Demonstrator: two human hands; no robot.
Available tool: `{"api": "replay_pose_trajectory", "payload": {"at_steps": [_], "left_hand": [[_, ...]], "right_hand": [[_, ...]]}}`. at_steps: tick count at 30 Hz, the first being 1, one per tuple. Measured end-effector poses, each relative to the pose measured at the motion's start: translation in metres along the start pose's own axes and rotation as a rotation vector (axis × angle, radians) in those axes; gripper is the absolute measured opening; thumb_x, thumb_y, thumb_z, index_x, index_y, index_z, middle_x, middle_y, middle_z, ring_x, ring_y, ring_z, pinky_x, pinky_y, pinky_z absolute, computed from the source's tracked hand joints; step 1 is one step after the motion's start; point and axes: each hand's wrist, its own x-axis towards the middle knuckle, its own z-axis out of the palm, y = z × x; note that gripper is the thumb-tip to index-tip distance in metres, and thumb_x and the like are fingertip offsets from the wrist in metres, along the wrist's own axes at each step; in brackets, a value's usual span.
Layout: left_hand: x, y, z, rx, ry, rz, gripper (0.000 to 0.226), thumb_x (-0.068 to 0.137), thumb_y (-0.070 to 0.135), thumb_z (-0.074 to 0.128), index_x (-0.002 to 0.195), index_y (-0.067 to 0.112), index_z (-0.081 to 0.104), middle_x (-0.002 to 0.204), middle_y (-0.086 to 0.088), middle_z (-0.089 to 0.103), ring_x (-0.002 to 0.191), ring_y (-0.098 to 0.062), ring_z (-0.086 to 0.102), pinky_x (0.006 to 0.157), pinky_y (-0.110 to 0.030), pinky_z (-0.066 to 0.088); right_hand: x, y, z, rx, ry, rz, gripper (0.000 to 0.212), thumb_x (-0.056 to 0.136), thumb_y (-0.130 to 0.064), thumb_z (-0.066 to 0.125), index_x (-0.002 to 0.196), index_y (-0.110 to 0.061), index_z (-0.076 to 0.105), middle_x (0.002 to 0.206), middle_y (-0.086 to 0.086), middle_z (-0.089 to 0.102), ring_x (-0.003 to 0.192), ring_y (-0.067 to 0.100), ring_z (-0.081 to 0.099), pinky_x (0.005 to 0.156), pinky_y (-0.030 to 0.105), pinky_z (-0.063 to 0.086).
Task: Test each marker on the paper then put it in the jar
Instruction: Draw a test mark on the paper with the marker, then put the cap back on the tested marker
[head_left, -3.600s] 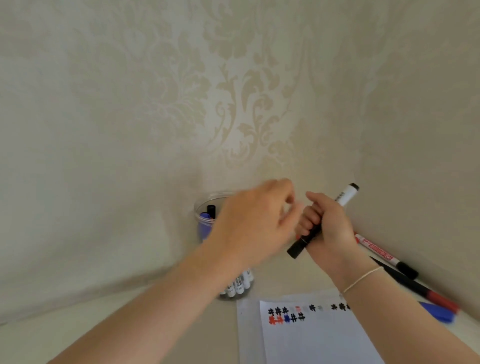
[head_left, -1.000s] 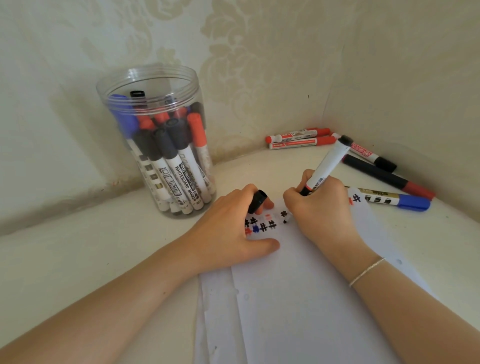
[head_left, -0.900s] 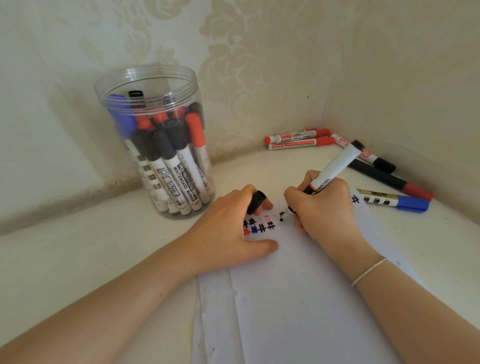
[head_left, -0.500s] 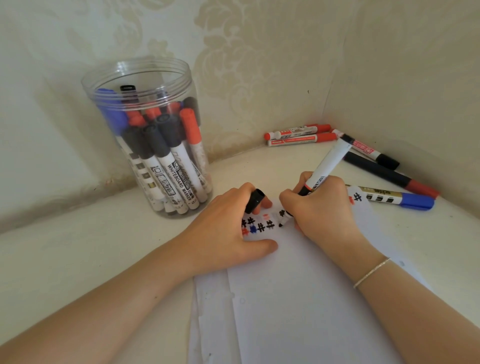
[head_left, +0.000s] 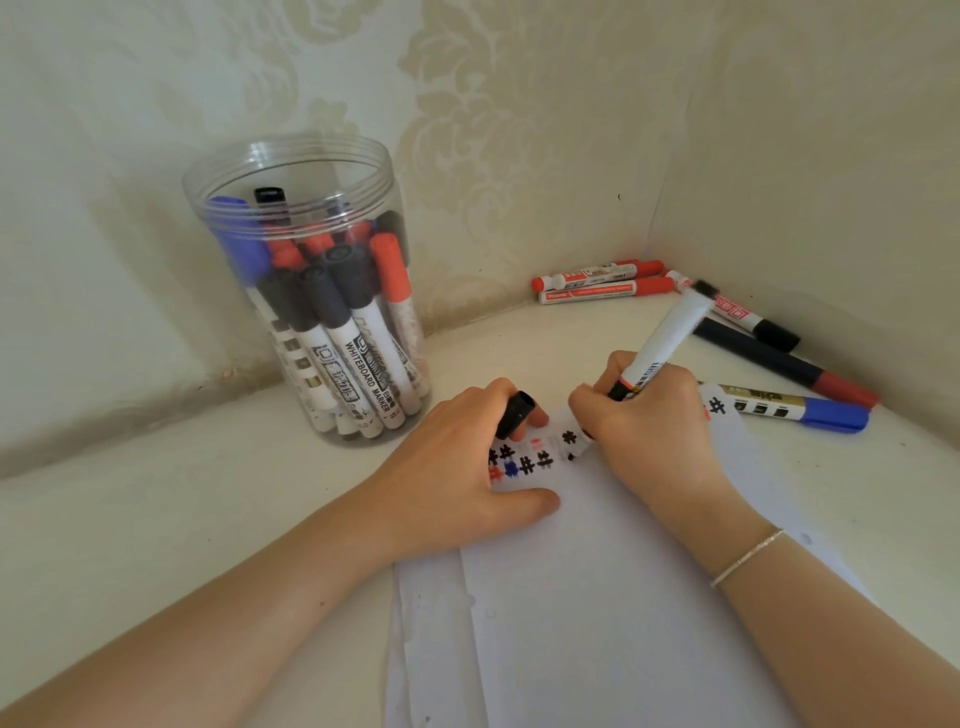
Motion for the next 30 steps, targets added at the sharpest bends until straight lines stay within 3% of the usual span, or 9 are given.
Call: {"api": "replay_pose_trajectory", "payload": {"at_steps": [3, 6, 8, 10, 14, 18, 24, 30], "left_hand": [[-0.001, -0.002, 0.001, -0.103, -0.002, -0.009, 0.032, 0.082, 0.055, 0.051, 0.105, 0.033, 0.051, 0.1, 0.018, 0.053, 0.095, -0.005, 0.052, 0.084, -0.037, 0.046], [-0.002, -0.003, 0.002, -0.187, 0.031, -0.022, 0.052, 0.086, 0.058, 0.028, 0.101, 0.016, 0.054, 0.101, -0.004, 0.062, 0.095, -0.022, 0.055, 0.084, -0.05, 0.044], [-0.002, -0.004, 0.003, -0.146, 0.04, 0.0, 0.058, 0.088, 0.059, 0.024, 0.104, 0.012, 0.054, 0.1, -0.007, 0.062, 0.094, -0.023, 0.056, 0.081, -0.05, 0.044], [-0.001, -0.005, 0.003, -0.116, 0.042, 0.015, 0.059, 0.088, 0.059, 0.024, 0.104, 0.012, 0.054, 0.095, -0.005, 0.061, 0.088, -0.021, 0.056, 0.077, -0.049, 0.045], [0.001, -0.006, 0.004, -0.037, 0.048, 0.033, 0.055, 0.09, 0.055, 0.026, 0.103, 0.01, 0.055, 0.082, 0.0, 0.055, 0.082, -0.018, 0.052, 0.073, -0.046, 0.043], [0.003, -0.007, 0.005, -0.022, 0.057, 0.051, 0.035, 0.095, 0.045, 0.034, 0.094, 0.015, 0.052, 0.079, 0.002, 0.053, 0.078, -0.016, 0.049, 0.071, -0.042, 0.042], [0.004, -0.01, 0.008, 0.176, 0.049, 0.164, 0.033, 0.096, 0.039, 0.038, 0.114, 0.016, 0.053, 0.104, 0.008, 0.054, 0.094, -0.01, 0.045, 0.084, -0.03, 0.037], [0.005, -0.008, 0.001, 0.188, 0.038, 0.191, 0.034, 0.099, 0.038, 0.04, 0.119, 0.013, 0.052, 0.118, 0.005, 0.051, 0.104, -0.009, 0.047, 0.091, -0.033, 0.04]], "right_hand": [[0.003, -0.004, -0.009, 0.339, 0.044, 0.067, 0.026, 0.08, -0.012, 0.073, 0.069, -0.005, 0.051, 0.052, 0.006, 0.053, 0.035, 0.016, 0.045, 0.039, 0.021, 0.039], [0.004, -0.007, -0.014, 0.524, -0.031, 0.083, 0.025, 0.074, -0.019, 0.076, 0.071, -0.005, 0.056, 0.061, 0.006, 0.059, 0.042, 0.016, 0.052, 0.045, 0.026, 0.045], [0.004, -0.008, -0.015, 0.728, -0.113, 0.132, 0.021, 0.071, -0.023, 0.071, 0.069, -0.005, 0.06, 0.065, 0.006, 0.062, 0.051, 0.019, 0.059, 0.054, 0.029, 0.052], [0.004, -0.008, -0.016, 0.858, -0.169, 0.175, 0.023, 0.078, -0.023, 0.062, 0.062, -0.006, 0.062, 0.062, 0.008, 0.061, 0.048, 0.022, 0.057, 0.049, 0.031, 0.052], [0.003, -0.009, -0.014, 0.8, -0.188, 0.126, 0.029, 0.09, -0.006, 0.051, 0.062, -0.005, 0.045, 0.058, 0.011, 0.054, 0.037, 0.022, 0.049, 0.038, 0.028, 0.042], [0.004, -0.009, -0.013, 0.727, -0.192, 0.092, 0.03, 0.089, -0.003, 0.054, 0.061, -0.004, 0.044, 0.06, 0.015, 0.053, 0.036, 0.023, 0.047, 0.038, 0.028, 0.04], [0.003, -0.006, -0.01, 0.444, -0.243, 0.051, 0.027, 0.086, -0.007, 0.063, 0.062, -0.004, 0.051, 0.065, 0.024, 0.059, 0.032, 0.019, 0.039, 0.036, 0.024, 0.034], [0.004, -0.011, -0.017, 0.506, -0.309, 0.096, 0.024, 0.077, -0.009, 0.069, 0.063, -0.002, 0.052, 0.068, 0.021, 0.061, 0.035, 0.018, 0.042, 0.037, 0.024, 0.037]]}}
